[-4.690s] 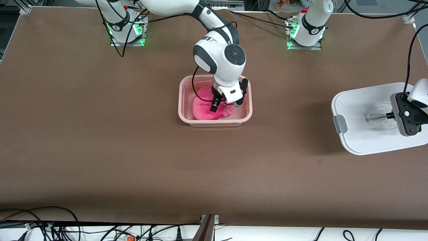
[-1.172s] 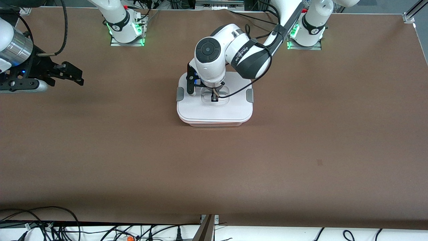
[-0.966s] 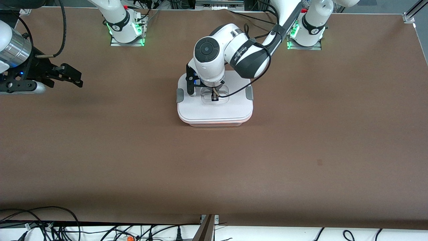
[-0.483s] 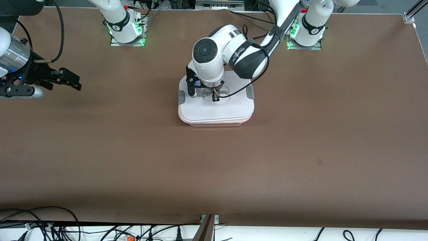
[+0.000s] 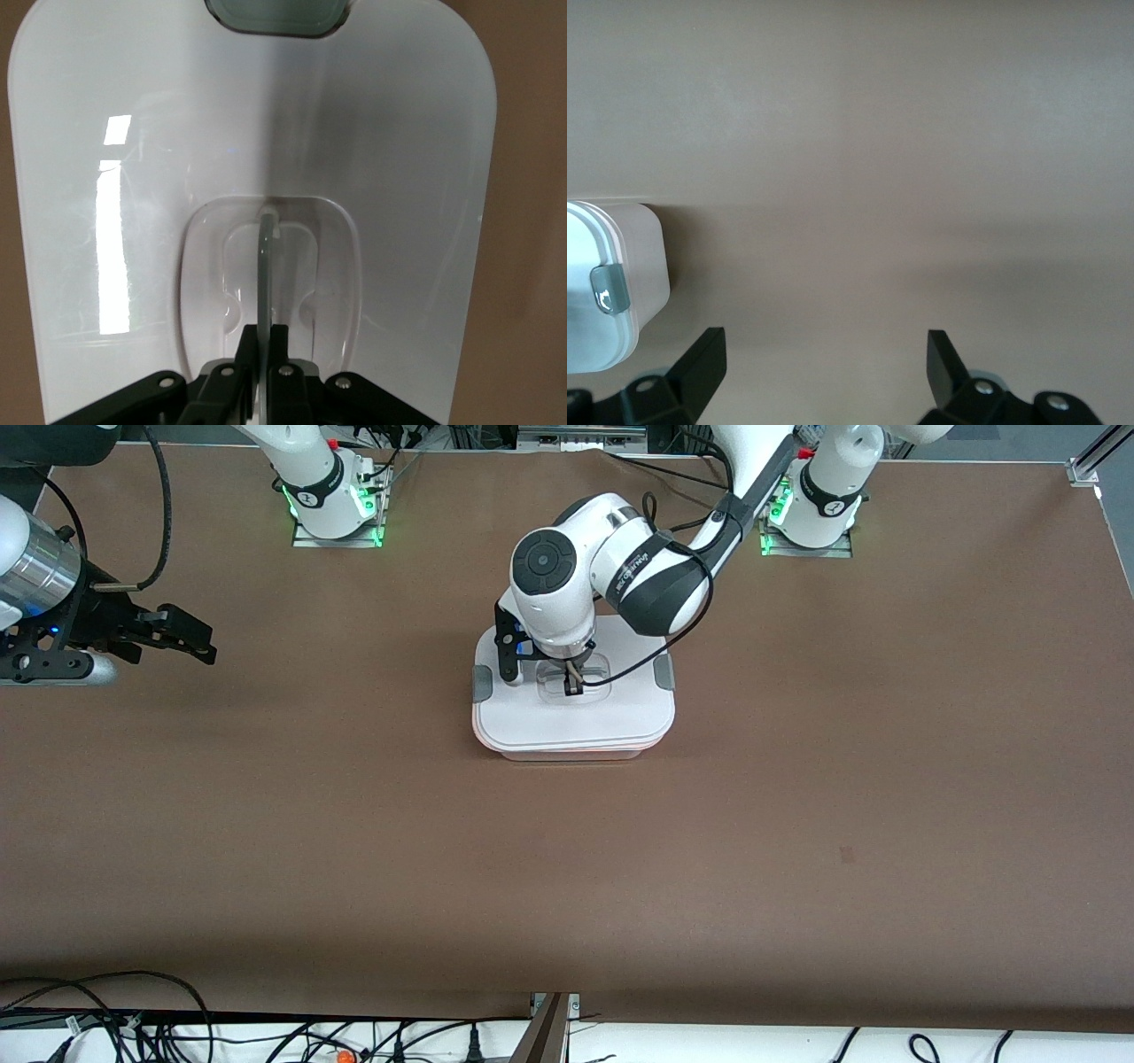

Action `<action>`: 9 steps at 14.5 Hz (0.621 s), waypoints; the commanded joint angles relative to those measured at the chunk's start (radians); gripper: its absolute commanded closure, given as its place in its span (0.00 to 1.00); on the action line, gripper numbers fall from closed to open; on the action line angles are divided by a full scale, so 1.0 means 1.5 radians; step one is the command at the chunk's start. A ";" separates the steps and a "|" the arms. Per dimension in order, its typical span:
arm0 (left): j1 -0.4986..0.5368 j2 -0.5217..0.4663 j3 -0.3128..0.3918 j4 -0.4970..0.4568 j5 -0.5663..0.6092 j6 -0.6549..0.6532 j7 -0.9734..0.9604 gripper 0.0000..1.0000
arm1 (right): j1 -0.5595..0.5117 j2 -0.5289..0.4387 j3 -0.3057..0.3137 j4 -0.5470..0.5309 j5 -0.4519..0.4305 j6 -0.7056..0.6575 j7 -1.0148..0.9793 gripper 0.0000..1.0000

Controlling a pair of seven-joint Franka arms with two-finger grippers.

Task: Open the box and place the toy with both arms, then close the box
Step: 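Lower the white lid onto the tub with the left gripper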

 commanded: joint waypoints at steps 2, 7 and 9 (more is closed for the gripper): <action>-0.007 0.010 0.006 0.002 0.020 0.030 -0.008 1.00 | -0.008 0.003 0.008 0.013 0.006 -0.009 0.009 0.00; -0.009 0.015 0.005 0.002 0.041 0.030 -0.003 1.00 | -0.008 0.003 0.008 0.013 0.007 -0.008 0.009 0.00; -0.010 0.016 0.005 0.002 0.045 0.031 0.004 1.00 | -0.008 0.003 0.008 0.013 0.006 -0.009 0.009 0.00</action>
